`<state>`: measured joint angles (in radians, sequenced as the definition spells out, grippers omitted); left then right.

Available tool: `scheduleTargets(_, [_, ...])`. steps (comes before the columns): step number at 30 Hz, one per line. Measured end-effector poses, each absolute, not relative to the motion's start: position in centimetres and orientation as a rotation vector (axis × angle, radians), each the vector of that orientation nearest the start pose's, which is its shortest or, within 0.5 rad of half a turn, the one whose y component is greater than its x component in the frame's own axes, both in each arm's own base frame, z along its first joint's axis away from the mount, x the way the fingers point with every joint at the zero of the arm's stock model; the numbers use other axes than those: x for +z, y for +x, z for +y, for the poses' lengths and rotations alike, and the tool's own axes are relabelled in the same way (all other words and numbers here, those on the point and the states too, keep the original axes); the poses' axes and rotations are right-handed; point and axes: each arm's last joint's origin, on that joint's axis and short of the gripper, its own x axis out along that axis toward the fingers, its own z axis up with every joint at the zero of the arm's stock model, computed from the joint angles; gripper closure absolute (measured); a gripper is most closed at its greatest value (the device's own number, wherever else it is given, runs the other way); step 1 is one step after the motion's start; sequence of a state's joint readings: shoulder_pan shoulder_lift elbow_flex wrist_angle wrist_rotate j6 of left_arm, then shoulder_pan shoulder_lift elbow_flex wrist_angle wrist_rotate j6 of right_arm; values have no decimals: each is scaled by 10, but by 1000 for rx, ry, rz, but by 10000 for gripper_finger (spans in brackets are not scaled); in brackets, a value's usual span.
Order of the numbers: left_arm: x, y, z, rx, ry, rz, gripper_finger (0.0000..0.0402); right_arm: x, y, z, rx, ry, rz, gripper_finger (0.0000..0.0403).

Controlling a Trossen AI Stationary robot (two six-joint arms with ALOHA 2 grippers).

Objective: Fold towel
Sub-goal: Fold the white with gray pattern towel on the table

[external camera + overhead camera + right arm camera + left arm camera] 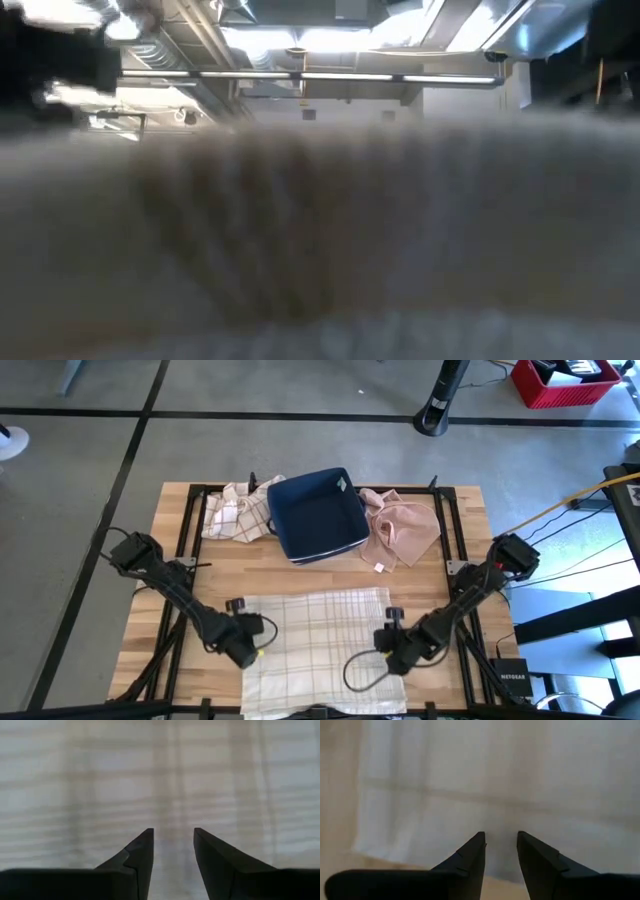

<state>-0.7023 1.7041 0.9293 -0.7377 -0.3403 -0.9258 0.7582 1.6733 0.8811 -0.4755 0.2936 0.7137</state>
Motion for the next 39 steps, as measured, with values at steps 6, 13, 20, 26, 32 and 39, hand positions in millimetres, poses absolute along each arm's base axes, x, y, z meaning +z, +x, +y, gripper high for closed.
scheduleTargets(6, [130,211,-134,534,102,1308,305,131,224,159,-121,-66,1209,263])
scheduleTargets(13, [128,218,-108,623,163,1333,309,128,236,123,-234,-174,1250,263])
scheduleTargets(20, [171,231,-122,554,131,1300,307,167,242,127,-101,-49,1318,263])
scheduleTargets(26, [200,234,-154,418,-13,1172,307,202,245,153,38,91,1162,263])
scheduleTargets(32, [192,230,-177,279,-100,1113,290,199,240,181,51,44,1046,257])
scheduleTargets(39, [187,231,-191,109,-184,1108,218,181,236,197,39,32,1079,200])
